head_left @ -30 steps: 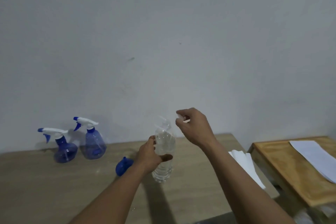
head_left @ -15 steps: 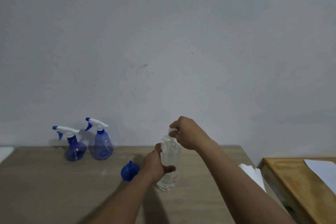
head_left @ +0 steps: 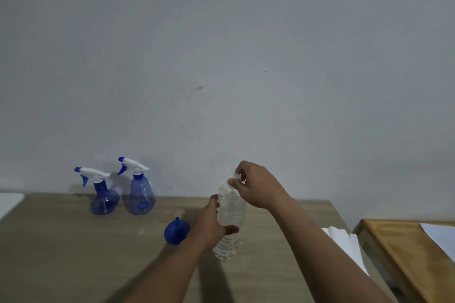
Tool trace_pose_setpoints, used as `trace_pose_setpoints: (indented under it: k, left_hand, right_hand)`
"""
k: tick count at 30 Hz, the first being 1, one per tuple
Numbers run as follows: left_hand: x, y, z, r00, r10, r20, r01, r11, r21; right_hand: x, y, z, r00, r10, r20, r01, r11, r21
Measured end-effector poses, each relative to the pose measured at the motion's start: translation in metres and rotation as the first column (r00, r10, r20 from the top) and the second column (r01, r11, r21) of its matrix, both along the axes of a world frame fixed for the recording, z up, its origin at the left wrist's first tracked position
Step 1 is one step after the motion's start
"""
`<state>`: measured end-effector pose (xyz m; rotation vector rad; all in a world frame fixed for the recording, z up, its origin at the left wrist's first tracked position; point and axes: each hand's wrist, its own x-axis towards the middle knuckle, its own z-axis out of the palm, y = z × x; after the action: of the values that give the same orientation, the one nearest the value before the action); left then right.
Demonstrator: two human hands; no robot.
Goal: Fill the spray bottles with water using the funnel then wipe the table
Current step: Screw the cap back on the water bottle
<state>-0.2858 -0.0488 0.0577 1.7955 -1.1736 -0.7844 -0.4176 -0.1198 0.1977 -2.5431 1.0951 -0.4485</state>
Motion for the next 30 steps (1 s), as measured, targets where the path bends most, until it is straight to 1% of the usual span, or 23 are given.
trace_pose_setpoints:
  k: [3, 9, 13, 15, 18, 23, 28, 30]
  left_hand:
    - [-0.002, 0.001, 0.0, 1.0, 0.008, -0.022, -0.008, 1.0, -0.006]
    - [-0.004, 0.002, -0.004, 0.998, 0.049, -0.044, -0.051, 0.998, -0.024]
    - [-0.005, 0.004, -0.004, 0.996, 0.055, -0.069, -0.057, 0.998, -0.034]
    - [-0.007, 0.002, -0.005, 0.994, 0.059, -0.087, -0.063, 0.997, -0.037]
    - [-0.008, 0.001, -0.005, 0.993, 0.07, -0.1, -0.074, 0.997, -0.038]
    - [-0.011, -0.002, -0.006, 0.99, 0.102, -0.093, -0.105, 0.994, -0.029]
    - [-0.015, -0.002, -0.006, 0.989, 0.12, -0.088, -0.123, 0.992, -0.026]
    - [-0.012, 0.002, -0.006, 0.993, 0.099, -0.071, -0.1, 0.995, -0.019]
  right_hand:
    - [0.002, 0.0, -0.006, 0.996, 0.035, 0.079, -0.04, 0.997, 0.064]
    - [0.004, -0.001, -0.021, 0.961, -0.098, 0.258, 0.052, 0.982, 0.18]
    - [0.003, -0.003, -0.032, 0.932, -0.078, 0.354, 0.003, 0.978, 0.207]
    - [0.002, -0.004, -0.035, 0.919, -0.095, 0.383, 0.006, 0.974, 0.226]
    - [0.004, -0.004, -0.04, 0.89, -0.18, 0.419, 0.077, 0.965, 0.25]
    - [0.009, -0.003, -0.05, 0.872, -0.157, 0.463, 0.069, 0.977, 0.202]
    - [0.012, 0.002, -0.05, 0.841, -0.194, 0.505, 0.092, 0.971, 0.221]
    - [0.011, 0.007, -0.057, 0.85, -0.214, 0.482, 0.096, 0.961, 0.259]
